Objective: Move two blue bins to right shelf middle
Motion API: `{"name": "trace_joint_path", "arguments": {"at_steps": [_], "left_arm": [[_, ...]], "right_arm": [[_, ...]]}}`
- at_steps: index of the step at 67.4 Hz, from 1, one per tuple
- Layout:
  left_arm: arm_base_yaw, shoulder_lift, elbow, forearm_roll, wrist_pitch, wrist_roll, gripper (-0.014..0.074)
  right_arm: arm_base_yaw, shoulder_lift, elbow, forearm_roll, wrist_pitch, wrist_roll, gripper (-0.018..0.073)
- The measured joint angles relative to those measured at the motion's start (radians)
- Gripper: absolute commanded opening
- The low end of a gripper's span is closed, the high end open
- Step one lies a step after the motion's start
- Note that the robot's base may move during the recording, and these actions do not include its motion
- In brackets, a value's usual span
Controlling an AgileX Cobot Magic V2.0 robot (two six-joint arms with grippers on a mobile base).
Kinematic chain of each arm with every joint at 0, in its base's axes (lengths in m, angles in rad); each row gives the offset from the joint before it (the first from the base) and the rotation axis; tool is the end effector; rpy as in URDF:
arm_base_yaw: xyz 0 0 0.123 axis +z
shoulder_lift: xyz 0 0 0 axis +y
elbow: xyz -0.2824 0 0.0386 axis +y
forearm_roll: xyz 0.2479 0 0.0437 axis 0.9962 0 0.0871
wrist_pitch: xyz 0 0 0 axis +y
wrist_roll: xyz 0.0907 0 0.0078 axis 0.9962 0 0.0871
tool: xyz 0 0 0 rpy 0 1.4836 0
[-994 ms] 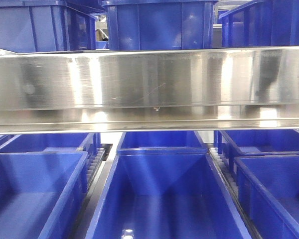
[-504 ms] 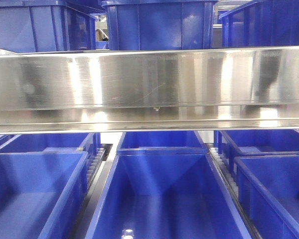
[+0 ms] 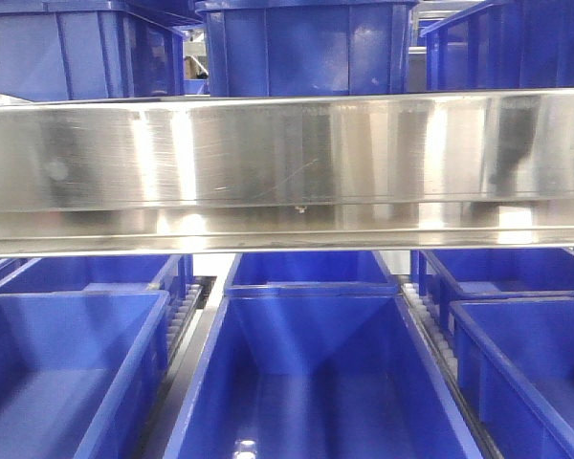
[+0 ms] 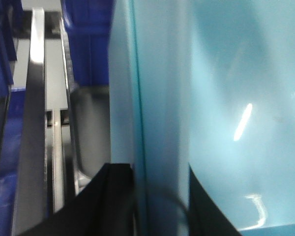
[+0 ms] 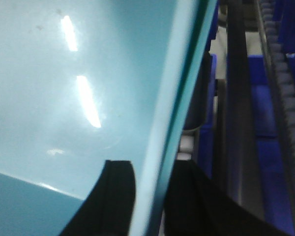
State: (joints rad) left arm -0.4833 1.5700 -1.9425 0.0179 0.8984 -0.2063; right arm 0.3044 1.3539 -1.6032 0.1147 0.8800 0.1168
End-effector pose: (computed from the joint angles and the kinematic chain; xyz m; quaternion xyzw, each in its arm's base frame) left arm 0.2979 -0.1549 0.4976 0.1175 0.8358 -0.1729 0.5077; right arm 0.2686 0.0928 0.4639 -0.0714 0.8667 0.1577 0.4679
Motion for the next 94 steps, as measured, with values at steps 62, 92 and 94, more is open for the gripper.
{"name": "trace_joint_path", "arguments": {"at_steps": [62,92,94], "left_arm": [[0.000,0.002,0.000,0.002,-0.023,0.003,-0.0111],[0.000,0.002,0.000,0.002,-0.028,0.003,-0.0111],[0.000,0.002,0.000,0.002,-0.028,0.003,-0.0111]], "right_arm": [[0.000,-0.002,0.000,-0.004,-0.024,0.000,-0.0154],[0.000,-0.004,0.000,-0.006,-0.026,0.000,-0.0154],[-0.002,-0.004,0.000,-0.006,-0.026,0.000,-0.0154]]}}
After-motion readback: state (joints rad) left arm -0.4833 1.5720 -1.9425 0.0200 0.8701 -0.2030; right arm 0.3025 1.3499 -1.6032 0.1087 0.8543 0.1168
